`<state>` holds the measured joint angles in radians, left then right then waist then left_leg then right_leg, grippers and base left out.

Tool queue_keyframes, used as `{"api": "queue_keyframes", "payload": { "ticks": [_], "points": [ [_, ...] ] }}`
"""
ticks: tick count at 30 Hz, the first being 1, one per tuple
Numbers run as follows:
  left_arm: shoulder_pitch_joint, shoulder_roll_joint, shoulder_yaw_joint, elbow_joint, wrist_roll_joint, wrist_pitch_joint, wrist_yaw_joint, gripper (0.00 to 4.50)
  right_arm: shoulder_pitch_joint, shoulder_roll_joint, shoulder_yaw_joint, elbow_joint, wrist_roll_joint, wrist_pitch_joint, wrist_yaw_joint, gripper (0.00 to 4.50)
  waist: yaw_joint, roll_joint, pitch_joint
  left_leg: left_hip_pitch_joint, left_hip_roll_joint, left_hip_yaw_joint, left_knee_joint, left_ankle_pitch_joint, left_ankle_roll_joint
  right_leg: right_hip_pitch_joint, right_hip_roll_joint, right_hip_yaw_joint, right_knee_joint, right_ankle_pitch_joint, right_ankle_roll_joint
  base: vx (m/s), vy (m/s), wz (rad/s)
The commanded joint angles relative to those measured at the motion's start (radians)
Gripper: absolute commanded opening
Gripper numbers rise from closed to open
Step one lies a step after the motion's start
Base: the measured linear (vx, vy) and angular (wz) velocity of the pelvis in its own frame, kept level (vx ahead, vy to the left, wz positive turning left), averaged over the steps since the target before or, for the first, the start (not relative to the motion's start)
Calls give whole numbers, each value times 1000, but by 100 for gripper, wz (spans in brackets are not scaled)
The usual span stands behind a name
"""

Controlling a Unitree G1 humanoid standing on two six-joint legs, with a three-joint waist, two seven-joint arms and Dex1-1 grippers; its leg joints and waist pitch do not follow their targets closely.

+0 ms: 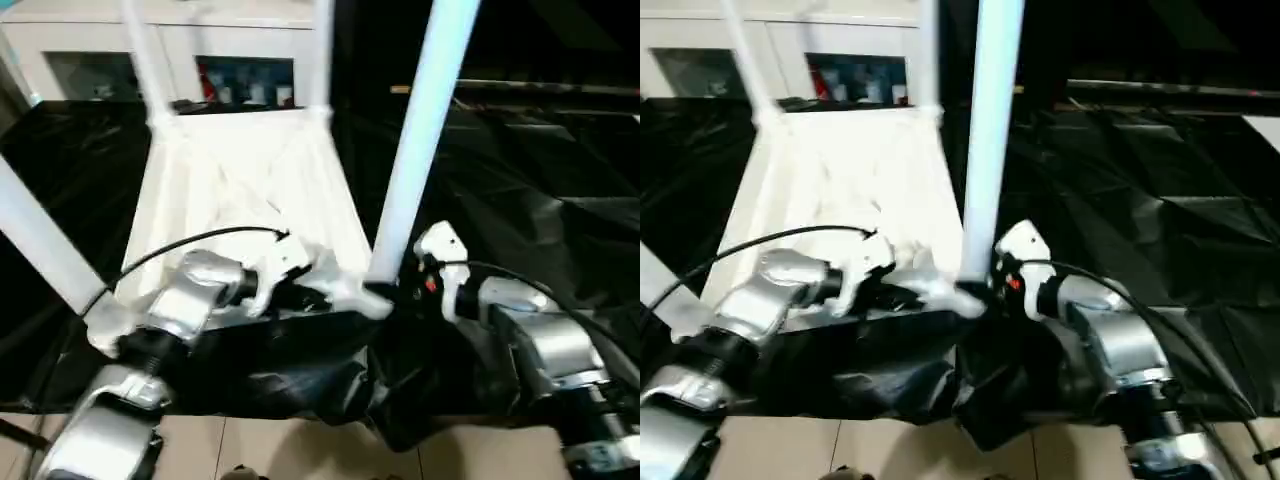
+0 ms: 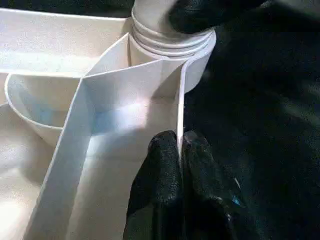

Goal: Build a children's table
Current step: Rotate leg to tighten

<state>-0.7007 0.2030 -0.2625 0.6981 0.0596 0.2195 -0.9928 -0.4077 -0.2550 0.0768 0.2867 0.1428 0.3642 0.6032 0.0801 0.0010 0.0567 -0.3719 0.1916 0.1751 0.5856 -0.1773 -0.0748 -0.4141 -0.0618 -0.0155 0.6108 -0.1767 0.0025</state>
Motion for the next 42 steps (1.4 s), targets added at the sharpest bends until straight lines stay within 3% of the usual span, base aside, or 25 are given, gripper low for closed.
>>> {"api": "queue_keyframes", "payload": {
  "ticks": [1, 5, 8, 15, 16, 19, 22, 24, 25, 27, 34, 39, 42],
  "points": [
    [-43, -51, 49, 31, -8, 19, 137, 0, 10, 54, 10, 60, -20, 47, -111, 208, -1, -13, -56, 11, 22, -5, -70, -220, 2, 46, -62, 29, -88, -307, -175, 0, 0, 0],
    [-92, -132, 68, 110, 13, 44, 335, 0, -22, 167, -22, 121, -48, 47, -308, 207, -2, -11, -58, 11, 22, -4, -70, -211, 0, 44, -60, 30, -87, -287, -169, 0, 0, 0],
    [-120, -186, 69, 160, 23, 28, 419, 0, -58, 232, -7, 170, -78, 2, -378, 207, -3, -7, -61, 11, 20, -7, -71, -212, -5, 47, -61, 30, -85, -249, -174, 0, 0, 0],
    [-124, -192, 52, 168, 29, 5, 383, 0, -81, 256, -40, 189, -63, -33, -383, 207, 0, -8, -61, 10, 21, -6, -72, -203, 18, 54, -60, 29, -82, -178, -191, 0, 0, 0],
    [-124, -189, 50, 168, 27, 0, 371, 0, -82, 254, -43, 189, -61, -34, -376, 240, 0, -8, -60, 11, 21, -6, -73, -212, 18, 53, -62, 29, -83, -193, -191, 0, 0, 0],
    [-119, -174, 49, 161, 11, -10, 313, 0, -84, 231, -42, 179, -56, -46, -341, 282, 0, -9, -58, 11, 22, -7, -75, -230, 17, 53, -62, 30, -86, -224, -184, 0, 0, 0],
    [-109, -155, 47, 142, -2, -7, 255, 0, -84, 201, -38, 167, -57, -46, -296, 282, -7, -8, -59, 9, 22, -8, -75, -222, 19, 55, -62, 30, -84, -205, -189, 0, 0, 0],
    [-85, -111, 35, 107, -15, -19, 156, 0, -75, 127, -12, 128, -42, 1, -165, 319, -7, -9, -59, 8, 20, -8, -74, -215, 26, 59, -61, 28, -82, -195, -197, 0, 0, 0],
    [-85, -111, 35, 107, -15, -19, 156, 0, -75, 127, -12, 128, -42, 1, -165, 322, -7, -8, -58, 7, 21, -8, -75, -216, 31, 60, -61, 28, -84, -195, -197, 0, 0, 0],
    [-58, -59, 18, 70, -28, -28, 48, 0, -50, 38, 29, 64, -24, 36, -3, 332, -9, -12, -57, 5, 23, -6, -73, -210, 45, 61, -63, 30, -84, -190, -197, 0, 0, 0],
    [13, 41, -8, -45, -83, -37, -181, 0, -9, -91, 74, -1, -29, -24, 180, 347, -8, -8, -56, 11, 31, -7, -76, -241, 33, 52, -65, 30, -84, -238, -217, 0, 0, 0],
    [70, 95, -8, -147, -128, 8, -290, 0, 12, -133, 92, -58, 1, -13, 268, 347, 0, -8, -64, 8, 33, -3, -69, -169, 55, 55, -62, 29, -67, -104, -245, 0, 0, 0],
    [78, 105, -6, -148, -123, 3, -298, 0, 17, -141, 102, -69, 9, -18, 295, 347, 8, -8, -65, 10, 31, -1, -66, -154, 62, 54, -62, 29, -65, -84, -251, 0, 0, 0]
  ]
}}
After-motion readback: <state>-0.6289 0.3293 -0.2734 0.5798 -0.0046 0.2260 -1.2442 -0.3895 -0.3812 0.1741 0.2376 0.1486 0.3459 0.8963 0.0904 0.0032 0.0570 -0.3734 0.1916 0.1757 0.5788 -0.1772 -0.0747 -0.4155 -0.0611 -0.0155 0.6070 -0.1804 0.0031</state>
